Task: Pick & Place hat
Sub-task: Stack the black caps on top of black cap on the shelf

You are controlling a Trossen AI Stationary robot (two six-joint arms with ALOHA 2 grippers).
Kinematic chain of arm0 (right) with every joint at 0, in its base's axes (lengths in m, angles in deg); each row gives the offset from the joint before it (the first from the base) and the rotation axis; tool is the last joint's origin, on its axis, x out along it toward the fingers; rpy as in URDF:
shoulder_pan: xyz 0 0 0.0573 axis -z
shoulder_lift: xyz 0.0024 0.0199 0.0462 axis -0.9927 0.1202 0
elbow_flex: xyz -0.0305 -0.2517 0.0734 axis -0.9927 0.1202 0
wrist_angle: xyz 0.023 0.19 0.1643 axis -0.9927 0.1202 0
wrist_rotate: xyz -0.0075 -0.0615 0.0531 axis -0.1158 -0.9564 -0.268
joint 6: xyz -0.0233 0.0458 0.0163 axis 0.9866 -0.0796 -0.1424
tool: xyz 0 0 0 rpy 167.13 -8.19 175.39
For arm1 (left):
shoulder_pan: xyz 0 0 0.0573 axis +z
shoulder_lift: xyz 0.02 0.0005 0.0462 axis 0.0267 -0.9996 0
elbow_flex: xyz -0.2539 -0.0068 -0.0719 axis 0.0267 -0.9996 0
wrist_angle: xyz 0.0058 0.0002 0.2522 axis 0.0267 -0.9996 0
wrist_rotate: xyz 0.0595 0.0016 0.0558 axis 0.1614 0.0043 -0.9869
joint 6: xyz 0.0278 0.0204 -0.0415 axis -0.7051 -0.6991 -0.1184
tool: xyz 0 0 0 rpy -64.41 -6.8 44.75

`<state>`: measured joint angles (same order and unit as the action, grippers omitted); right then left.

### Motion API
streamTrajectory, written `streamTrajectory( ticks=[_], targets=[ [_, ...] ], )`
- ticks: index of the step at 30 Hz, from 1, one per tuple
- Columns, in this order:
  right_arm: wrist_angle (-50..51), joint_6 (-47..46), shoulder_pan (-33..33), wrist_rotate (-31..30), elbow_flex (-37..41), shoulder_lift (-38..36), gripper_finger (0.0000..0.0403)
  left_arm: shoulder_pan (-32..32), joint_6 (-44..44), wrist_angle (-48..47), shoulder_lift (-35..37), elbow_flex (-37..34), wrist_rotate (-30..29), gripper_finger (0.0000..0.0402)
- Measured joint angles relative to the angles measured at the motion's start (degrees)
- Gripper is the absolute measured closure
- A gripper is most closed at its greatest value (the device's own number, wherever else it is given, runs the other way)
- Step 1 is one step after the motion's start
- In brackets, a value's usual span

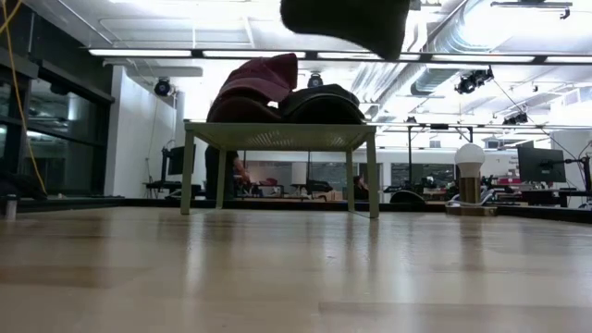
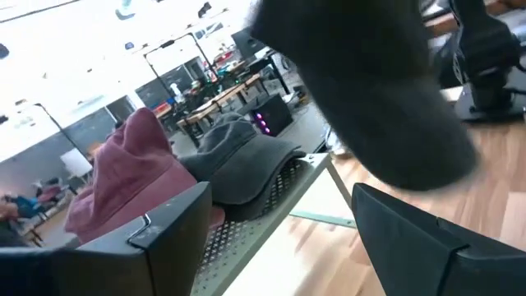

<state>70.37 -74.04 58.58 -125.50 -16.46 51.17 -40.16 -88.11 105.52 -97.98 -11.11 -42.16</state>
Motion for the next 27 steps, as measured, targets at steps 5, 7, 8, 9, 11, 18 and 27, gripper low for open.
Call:
streamTrajectory(
  ticks=[5, 7, 8, 9, 11, 18, 27],
  targets=[
    [17.5, -1.1, 5.3, 3.3, -13.3, -0.5, 0.0395, 0.7, -1.8, -2.1, 0.0, 0.0, 1.3, 0.0111],
    [24.1, -2.7, 8.4, 6.1, -18.8, 0.0, 0.0395, 1.5, -2.8, -2.0, 0.0, 0.0, 2.0, 0.0111],
    [27.2, -3.8, 10.0, 7.7, -21.4, 0.2, 0.0395, 2.2, -3.1, -2.0, 0.0, 0.0, 2.8, 0.0111],
    [30.5, -4.8, 11.7, 9.5, -23.8, 0.6, 0.0395, 2.9, -3.1, -2.3, 0.0, 0.0, 4.1, 0.0111],
    [36.2, -6.6, 15.5, 14.2, -28.0, 1.2, 0.0395, 4.6, -3.0, -2.8, 0.0, 0.0, 8.1, 0.0111],
    [45.2, -6.9, 30.3, 28.9, -35.5, 3.5, 0.0395, 15.4, 5.4, -9.1, 0.0, 0.0, 31.2, 0.0111],
    [46.1, -5.2, 47.5, 49.3, -35.5, 7.4, 0.0395, 36.2, 18.3, -12.9, 0.0, 0.0, 66.7, 0.0111]
  ],
)
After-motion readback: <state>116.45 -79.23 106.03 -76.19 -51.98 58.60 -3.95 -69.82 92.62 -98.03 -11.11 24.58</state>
